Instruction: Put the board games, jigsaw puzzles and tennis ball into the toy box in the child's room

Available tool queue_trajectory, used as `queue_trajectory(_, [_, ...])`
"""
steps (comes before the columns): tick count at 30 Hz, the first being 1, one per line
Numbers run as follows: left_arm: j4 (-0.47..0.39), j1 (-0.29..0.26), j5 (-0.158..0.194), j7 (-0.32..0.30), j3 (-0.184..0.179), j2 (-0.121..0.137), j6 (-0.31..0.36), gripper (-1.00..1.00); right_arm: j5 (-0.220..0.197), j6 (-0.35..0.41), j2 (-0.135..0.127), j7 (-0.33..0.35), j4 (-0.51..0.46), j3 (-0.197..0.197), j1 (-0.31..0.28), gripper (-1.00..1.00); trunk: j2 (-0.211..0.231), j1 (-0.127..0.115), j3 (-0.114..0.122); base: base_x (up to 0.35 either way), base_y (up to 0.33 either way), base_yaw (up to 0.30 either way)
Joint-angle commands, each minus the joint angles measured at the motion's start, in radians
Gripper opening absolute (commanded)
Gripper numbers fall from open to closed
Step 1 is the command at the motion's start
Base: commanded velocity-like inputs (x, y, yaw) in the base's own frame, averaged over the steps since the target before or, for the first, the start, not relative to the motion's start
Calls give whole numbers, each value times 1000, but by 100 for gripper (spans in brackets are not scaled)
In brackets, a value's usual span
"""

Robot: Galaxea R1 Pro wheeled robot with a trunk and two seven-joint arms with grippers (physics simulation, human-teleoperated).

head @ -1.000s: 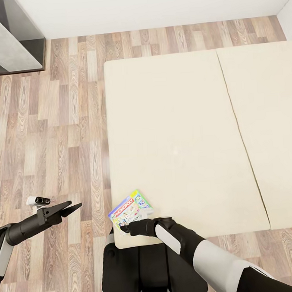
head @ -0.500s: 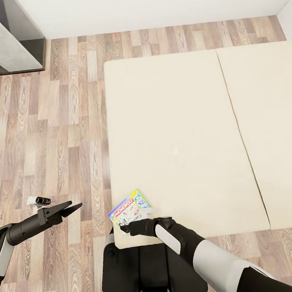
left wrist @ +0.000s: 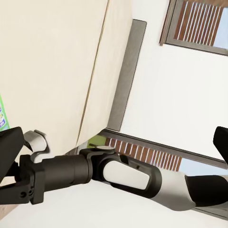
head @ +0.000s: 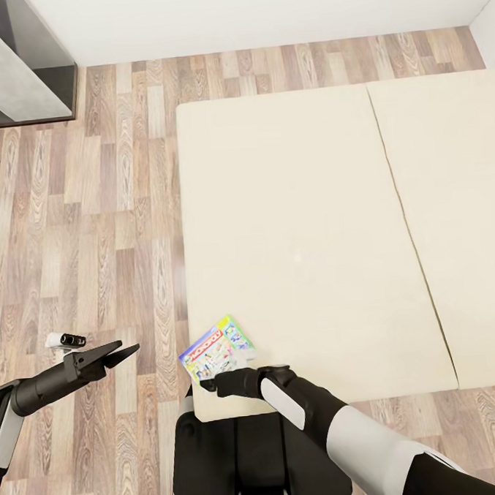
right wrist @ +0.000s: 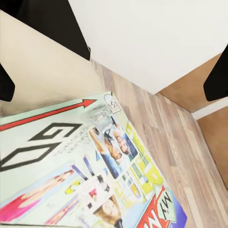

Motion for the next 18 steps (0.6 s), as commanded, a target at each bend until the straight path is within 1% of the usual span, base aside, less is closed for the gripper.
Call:
queue_trajectory(1, [0,0,-1,-4,0,0,11,100,-3,2,0,1,0,2,-1,100,-2,1,-1,0,0,0])
queue_trajectory(18, [0,0,-1,-4,0,0,11,100,-3,-2,0,4,-7,2,-1,100,-2,1,-1,0,0,0])
